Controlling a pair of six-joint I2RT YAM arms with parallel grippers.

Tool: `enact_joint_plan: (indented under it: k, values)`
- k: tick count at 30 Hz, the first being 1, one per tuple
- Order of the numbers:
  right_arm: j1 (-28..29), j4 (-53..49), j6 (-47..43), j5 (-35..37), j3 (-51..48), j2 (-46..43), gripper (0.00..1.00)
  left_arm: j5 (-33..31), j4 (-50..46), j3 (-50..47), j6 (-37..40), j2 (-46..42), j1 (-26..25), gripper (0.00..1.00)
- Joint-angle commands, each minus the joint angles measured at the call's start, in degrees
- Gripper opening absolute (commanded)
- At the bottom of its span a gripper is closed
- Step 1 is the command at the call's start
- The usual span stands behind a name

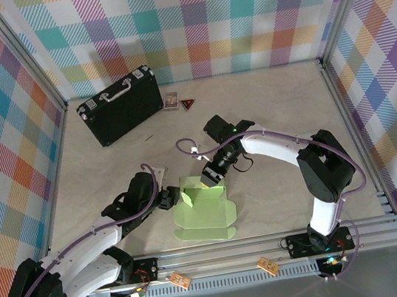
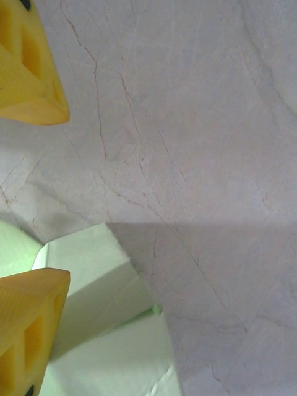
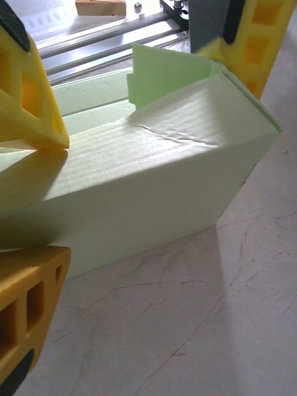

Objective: Fold the paper box

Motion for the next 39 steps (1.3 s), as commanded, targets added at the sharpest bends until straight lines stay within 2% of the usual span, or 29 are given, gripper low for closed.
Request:
enact_joint_plan:
  k: [1, 5, 10, 14, 18, 24, 39]
  values:
    - [0.4, 0.9, 0.0, 1.5, 0.0, 1.1, 0.43, -1.1, -3.9, 2.4, -2.1, -3.7, -0.8, 0.63]
    - [0.4, 1.0, 0.0, 1.5, 0.1, 1.0, 0.43, -2.8, -8.5, 2.3, -7.2, -6.7, -0.9, 0.66]
    - [0.4, 1.1, 0.0, 1.7, -0.1, 0.9, 0.43, -0.1, -9.2, 0.2, -11.1, -10.1, -1.0, 0.65]
    - [0.4, 1.0, -0.1, 1.7, 0.0, 0.7, 0.43, 0.5, -2.9, -5.4, -12.7, -13.2, -1.0, 0.65]
    - [0.3, 1.0, -0.1, 1.7, 0.0, 0.4, 0.43, 2.5, 1.3, -8.0, -11.1, -14.1, -2.3, 0.63]
    - [0.3, 1.1, -0.1, 1.4, -0.1, 0.4, 0.43, 4.2, 5.3, -8.8, -9.0, -13.3, -3.5, 0.66]
    - [0.3, 2.8, 0.2, 0.8, -1.1, 0.4, 0.43, -0.9, 9.1, -10.1, -8.5, -10.6, -6.7, 0.65]
